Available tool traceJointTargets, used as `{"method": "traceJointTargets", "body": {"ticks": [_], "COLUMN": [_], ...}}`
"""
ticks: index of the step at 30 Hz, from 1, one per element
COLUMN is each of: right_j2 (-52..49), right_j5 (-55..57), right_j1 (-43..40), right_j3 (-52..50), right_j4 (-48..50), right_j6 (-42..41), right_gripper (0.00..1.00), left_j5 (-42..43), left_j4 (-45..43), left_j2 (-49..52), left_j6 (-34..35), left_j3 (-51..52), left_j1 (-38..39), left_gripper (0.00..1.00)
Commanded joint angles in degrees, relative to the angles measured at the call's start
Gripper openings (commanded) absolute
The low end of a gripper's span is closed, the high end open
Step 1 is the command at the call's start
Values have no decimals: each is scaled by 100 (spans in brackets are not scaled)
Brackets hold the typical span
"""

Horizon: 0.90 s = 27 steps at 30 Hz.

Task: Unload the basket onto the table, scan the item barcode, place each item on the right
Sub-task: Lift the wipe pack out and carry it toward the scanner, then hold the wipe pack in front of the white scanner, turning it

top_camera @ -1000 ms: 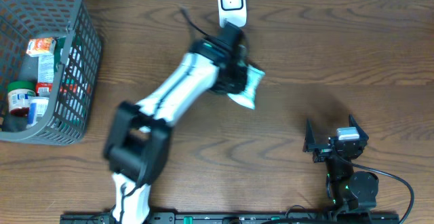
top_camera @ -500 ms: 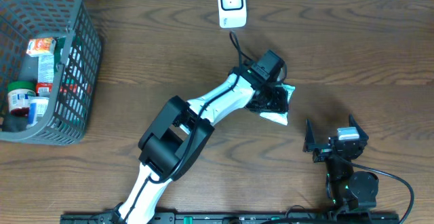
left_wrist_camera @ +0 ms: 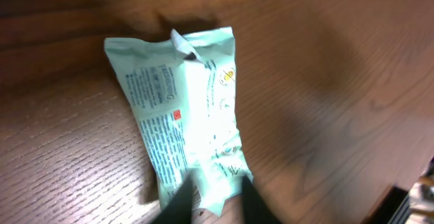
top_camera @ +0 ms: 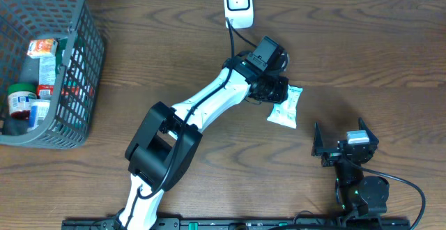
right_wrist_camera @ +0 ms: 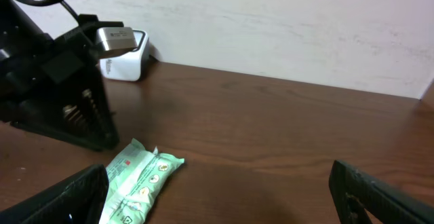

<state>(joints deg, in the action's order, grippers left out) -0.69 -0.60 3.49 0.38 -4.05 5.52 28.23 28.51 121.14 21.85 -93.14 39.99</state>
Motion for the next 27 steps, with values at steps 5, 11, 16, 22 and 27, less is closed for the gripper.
{"method": "traceJointTargets", "body": {"ticks": [5,11,16,22,27], "right_j2": [31,31,31,31,31], "right_j5": [13,13,11,13,11], "right_j1": [-50,-50,-50,-50,-50], "right_j3": [-7,-7,-7,-7,-7], "right_j4": [-24,-24,-24,-24,-24], "right_j6": [35,35,35,35,35], "right_gripper": [99,99,99,99,99], "left_j5": [22,-337,-337,-321,-341], "left_j4": [83,92,87,72,44], "left_j2": [35,264,372,365,94], "left_j6": [-448,-444,-446,-446,-538], "left_j3": [42,251,433,455,225], "left_j1": [203,350,439,516,446], "left_gripper": [7,7,7,7,7]}}
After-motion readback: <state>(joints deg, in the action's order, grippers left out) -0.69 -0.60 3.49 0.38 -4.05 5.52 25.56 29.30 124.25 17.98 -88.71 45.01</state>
